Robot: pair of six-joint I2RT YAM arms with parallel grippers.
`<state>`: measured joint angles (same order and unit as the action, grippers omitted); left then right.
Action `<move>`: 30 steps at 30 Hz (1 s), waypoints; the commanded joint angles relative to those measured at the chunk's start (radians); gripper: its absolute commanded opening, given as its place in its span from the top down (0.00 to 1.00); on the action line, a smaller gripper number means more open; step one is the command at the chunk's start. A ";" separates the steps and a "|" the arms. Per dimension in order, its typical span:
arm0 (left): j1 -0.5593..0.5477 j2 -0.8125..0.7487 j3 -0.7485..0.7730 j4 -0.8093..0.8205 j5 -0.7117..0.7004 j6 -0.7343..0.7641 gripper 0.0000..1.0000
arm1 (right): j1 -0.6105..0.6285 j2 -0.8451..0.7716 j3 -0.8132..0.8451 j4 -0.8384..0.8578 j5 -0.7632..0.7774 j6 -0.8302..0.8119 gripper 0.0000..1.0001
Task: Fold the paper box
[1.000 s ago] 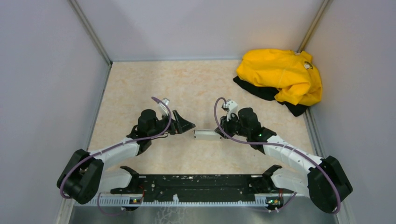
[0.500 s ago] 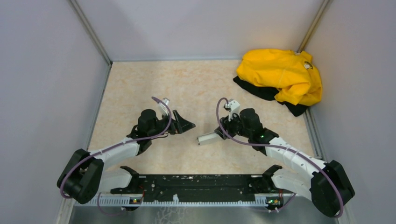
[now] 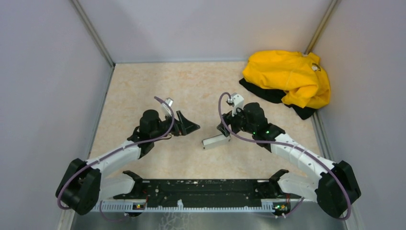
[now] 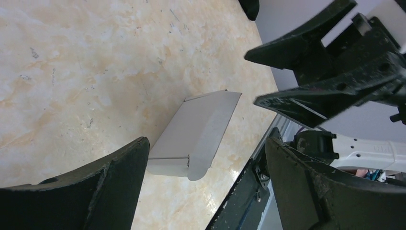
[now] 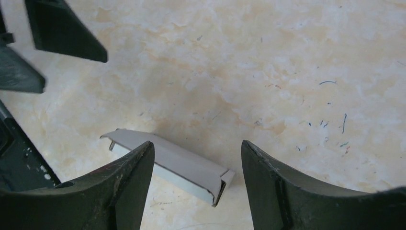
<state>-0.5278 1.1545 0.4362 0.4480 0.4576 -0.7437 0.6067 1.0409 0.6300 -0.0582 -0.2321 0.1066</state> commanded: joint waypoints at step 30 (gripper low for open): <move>-0.304 -0.419 -0.359 -0.057 -0.392 -0.174 0.62 | -0.137 0.114 -0.186 0.184 0.187 0.266 0.58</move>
<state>-0.8249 0.7265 0.1123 0.3122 0.1982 -0.9234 0.4744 1.1423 0.4679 -0.0494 0.0254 0.3691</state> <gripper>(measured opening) 0.373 0.425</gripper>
